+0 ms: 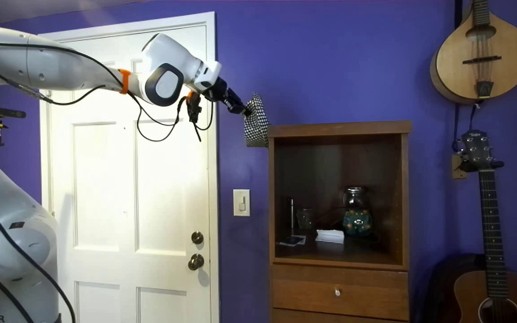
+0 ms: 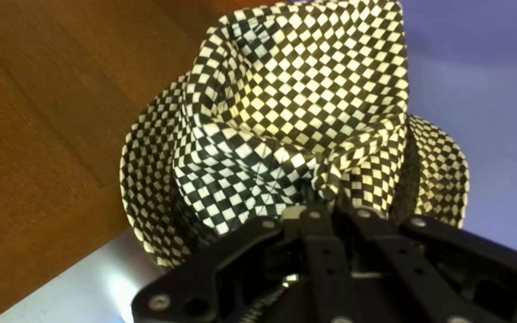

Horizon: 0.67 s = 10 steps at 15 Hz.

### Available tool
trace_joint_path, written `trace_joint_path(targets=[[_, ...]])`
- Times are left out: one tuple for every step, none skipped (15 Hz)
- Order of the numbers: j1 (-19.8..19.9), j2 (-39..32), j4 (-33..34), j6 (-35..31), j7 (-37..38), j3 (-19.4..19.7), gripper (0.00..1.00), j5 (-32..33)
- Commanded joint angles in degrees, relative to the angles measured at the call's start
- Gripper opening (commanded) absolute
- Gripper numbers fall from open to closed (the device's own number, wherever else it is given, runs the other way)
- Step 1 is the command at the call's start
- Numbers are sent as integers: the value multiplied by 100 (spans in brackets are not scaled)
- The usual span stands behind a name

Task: Put the hat on top of the cabinet

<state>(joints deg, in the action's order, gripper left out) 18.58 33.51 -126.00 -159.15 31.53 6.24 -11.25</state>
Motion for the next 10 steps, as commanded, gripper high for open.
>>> trace_joint_path(targets=[[337,-531,443,-477,688,-136,2,-330],[451,-624,488,-570,934,-189,2,-349],[564,-706,534,-634,1194,-238,2,-339],[703,-794,583,-689,1479,-292,2,-290],[847,-865,613,-729,1776,-345,2,-234],[1014,-918,621,-808,2065,-441,2,-205],[598,-674,406,-614,1570,-194,2,-175],[642,-713,420,-628,1635,-211,7,-148],[615,-717,418,-627,1621,-202,7,-153],[597,-713,418,-623,1618,-200,7,-156]])
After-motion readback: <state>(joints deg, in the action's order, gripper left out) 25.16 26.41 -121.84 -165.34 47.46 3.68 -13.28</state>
